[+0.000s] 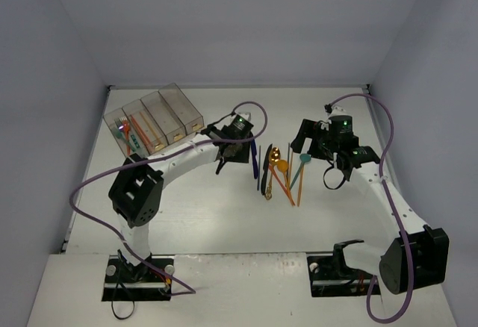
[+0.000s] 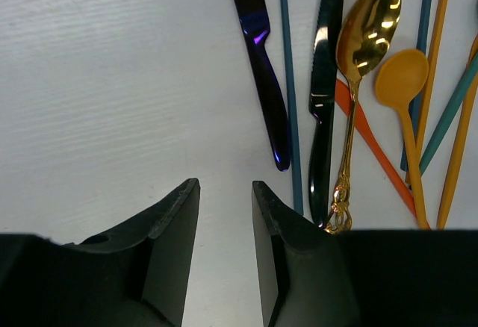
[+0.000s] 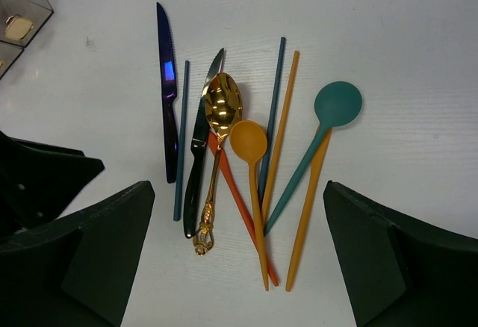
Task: Sort the eating utensils into containers
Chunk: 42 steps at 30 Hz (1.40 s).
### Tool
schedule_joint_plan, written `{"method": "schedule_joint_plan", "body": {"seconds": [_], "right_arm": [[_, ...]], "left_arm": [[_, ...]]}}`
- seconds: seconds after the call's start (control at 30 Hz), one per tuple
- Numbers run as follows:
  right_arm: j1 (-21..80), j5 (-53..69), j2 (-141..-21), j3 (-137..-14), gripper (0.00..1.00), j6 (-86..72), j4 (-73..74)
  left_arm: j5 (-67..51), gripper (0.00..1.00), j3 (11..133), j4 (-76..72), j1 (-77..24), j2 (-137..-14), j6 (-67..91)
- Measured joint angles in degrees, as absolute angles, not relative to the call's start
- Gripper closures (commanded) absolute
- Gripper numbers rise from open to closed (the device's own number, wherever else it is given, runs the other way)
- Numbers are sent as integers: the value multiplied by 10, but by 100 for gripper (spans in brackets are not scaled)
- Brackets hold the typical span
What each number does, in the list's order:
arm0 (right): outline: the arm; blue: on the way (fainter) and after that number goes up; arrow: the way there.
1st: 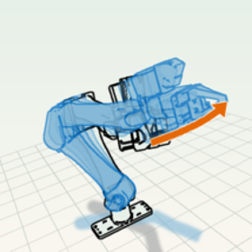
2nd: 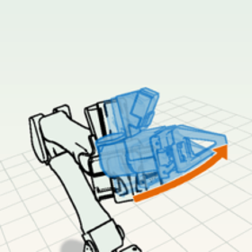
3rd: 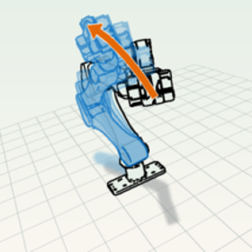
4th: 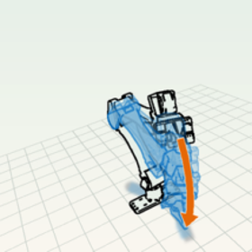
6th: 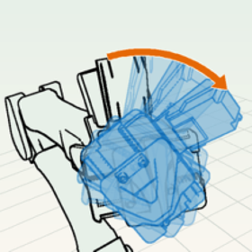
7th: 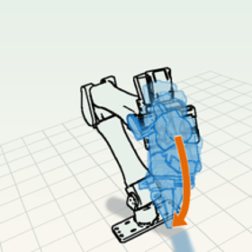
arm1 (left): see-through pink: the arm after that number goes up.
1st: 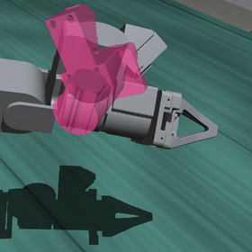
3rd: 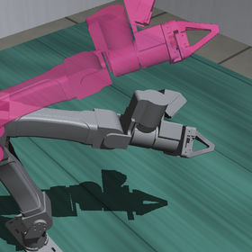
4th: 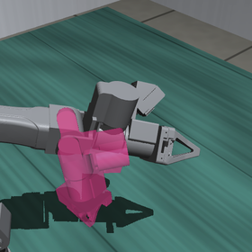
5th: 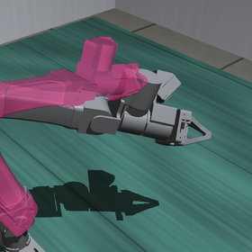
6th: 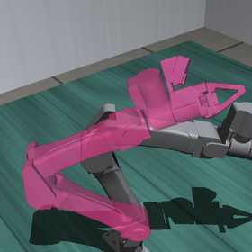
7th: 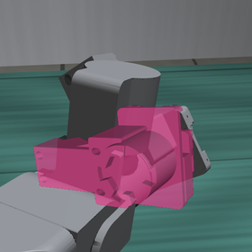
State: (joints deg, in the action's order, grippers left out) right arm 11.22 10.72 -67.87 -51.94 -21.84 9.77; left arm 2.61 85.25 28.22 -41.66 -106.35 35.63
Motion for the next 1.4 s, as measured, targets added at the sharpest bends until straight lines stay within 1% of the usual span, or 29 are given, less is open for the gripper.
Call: {"method": "schedule_joint_plan", "body": {"seconds": [0.23, 0.57, 0.63, 0.97, 1.4], "right_arm": [[112, 104, -669, -514, 5, -216, 102], [112, 103, -660, -500, 5, -213, 108], [112, 103, -656, -497, 5, -213, 108], [108, 103, -648, -489, 5, -210, 110], [108, 103, -644, -483, 5, -209, 111]], "left_arm": [[29, 70, 853, 283, -464, -1099, 381], [28, 71, 883, 281, -500, -1150, 384], [28, 73, 887, 281, -504, -1160, 384], [27, 76, 888, 282, -508, -1184, 394], [24, 77, 888, 279, -518, -1193, 402]]}}
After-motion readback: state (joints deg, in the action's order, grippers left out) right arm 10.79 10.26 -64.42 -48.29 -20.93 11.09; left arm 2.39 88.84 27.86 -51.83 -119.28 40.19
